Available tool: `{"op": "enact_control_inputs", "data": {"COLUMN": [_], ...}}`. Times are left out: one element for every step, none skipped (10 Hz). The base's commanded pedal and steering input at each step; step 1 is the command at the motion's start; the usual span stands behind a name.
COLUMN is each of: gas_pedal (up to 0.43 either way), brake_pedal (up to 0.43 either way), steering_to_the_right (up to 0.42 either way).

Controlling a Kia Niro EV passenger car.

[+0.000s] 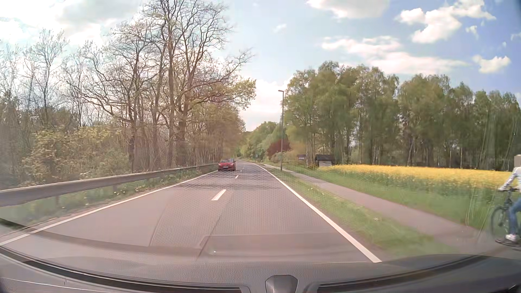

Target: Follow the waypoints while adhering to traffic rules and regulations

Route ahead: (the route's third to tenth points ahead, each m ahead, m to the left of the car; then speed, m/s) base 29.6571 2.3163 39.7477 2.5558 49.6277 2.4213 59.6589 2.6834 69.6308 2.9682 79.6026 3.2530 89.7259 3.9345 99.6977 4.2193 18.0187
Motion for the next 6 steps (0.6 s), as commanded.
{"op": "enact_control_inputs", "data": {"gas_pedal": [0.087,0.087,0.087,0.087,0.087,0.087], "brake_pedal": [0.0,0.0,0.0,0.0,0.0,0.0], "steering_to_the_right": [-0.006,-0.006,-0.006,-0.006,-0.006,-0.006]}}
